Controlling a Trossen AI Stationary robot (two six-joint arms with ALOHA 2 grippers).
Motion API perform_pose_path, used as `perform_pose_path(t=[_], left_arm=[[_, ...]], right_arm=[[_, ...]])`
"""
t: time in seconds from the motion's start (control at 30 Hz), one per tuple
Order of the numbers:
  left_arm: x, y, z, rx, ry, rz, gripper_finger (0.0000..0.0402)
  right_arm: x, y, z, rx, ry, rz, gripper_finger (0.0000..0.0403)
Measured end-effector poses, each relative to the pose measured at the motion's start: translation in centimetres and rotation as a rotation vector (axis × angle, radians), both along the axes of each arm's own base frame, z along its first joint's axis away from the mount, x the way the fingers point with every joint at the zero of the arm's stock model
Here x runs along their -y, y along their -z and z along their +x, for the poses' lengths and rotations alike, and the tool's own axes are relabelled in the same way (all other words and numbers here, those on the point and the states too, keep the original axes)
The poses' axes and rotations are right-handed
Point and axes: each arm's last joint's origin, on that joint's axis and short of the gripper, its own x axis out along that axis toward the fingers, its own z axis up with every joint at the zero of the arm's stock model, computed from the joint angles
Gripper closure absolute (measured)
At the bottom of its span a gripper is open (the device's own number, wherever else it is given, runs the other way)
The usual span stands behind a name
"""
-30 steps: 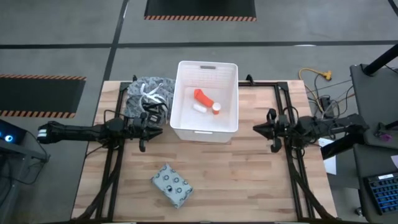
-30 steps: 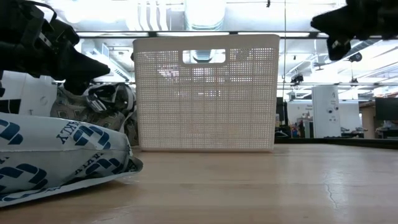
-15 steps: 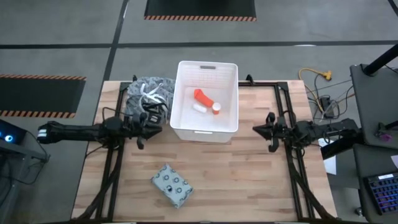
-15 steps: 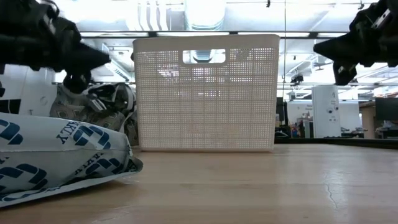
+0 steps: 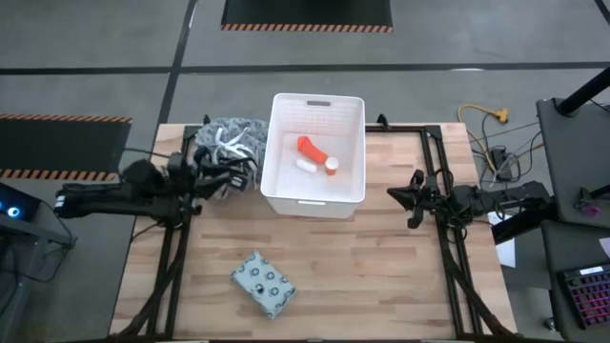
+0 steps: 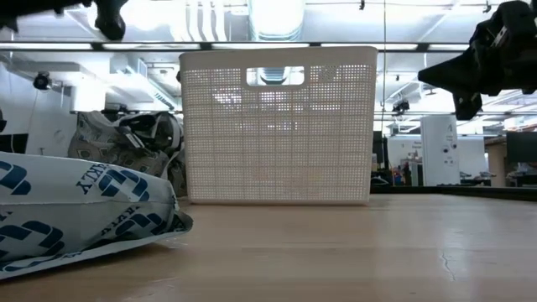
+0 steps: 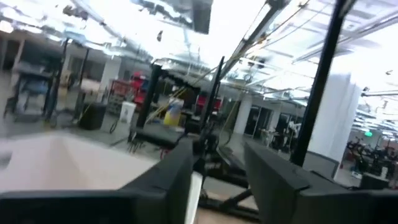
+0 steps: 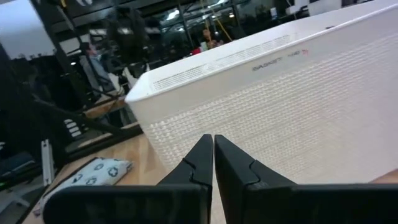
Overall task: Pick & place medical supplies in basket/bin
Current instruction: Put the white bag into the white bin
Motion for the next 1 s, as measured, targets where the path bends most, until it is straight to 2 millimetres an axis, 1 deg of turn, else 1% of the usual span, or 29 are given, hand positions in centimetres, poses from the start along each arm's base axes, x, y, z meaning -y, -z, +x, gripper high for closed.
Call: perform_pose_path(t=[0.07,0.13,0.2,0.33,0.4,0.53,0.63,0.8,0.87,1.0], left_arm=[[0.1,-1.9,0.2,-0.02,0.01,0.041,0.0243],[0.1,-3.5,0.5,-0.069,0.023,0.067,0.0226],[0.2,-5.2,1.0,-0.108,0.063,0.077,0.0218],[0.4,-8.2,2.0,-0.204,0.159,0.084,0.0215],[0.5,-9.7,2.5,-0.257,0.214,0.056,0.0214],[0.5,-12.1,3.5,-0.401,0.239,-0.087,0.0214],[0.5,-13.5,4.3,-0.512,0.239,-0.129,0.0214],[1.1,-14.8,6.3,-0.675,0.29,-0.131,0.0214],[1.6,-15.4,7.0,-0.719,0.317,-0.127,0.0214],[3.1,-15.5,9.5,-0.842,0.371,-0.115,0.0215]], right_arm=[[0.1,0.0,0.0,0.0,0.02,0.001,0.0394],[0.1,0.0,0.0,0.001,0.045,0.002,0.0394],[0.2,0.0,-0.1,0.001,0.064,0.003,0.0394],[0.2,0.0,-0.1,0.002,0.073,0.003,0.0394],[0.2,0.0,-0.1,0.002,0.073,0.003,0.0394],[0.2,0.0,0.0,-0.001,0.073,-0.001,0.0394],[0.2,0.0,-0.1,0.0,0.073,-0.001,0.0394],[0.2,0.0,-0.1,-0.005,0.073,-0.015,0.0394],[0.2,0.0,-0.1,-0.014,0.074,-0.04,0.0394],[0.2,0.0,0.0,-0.03,0.075,-0.088,0.0394]])
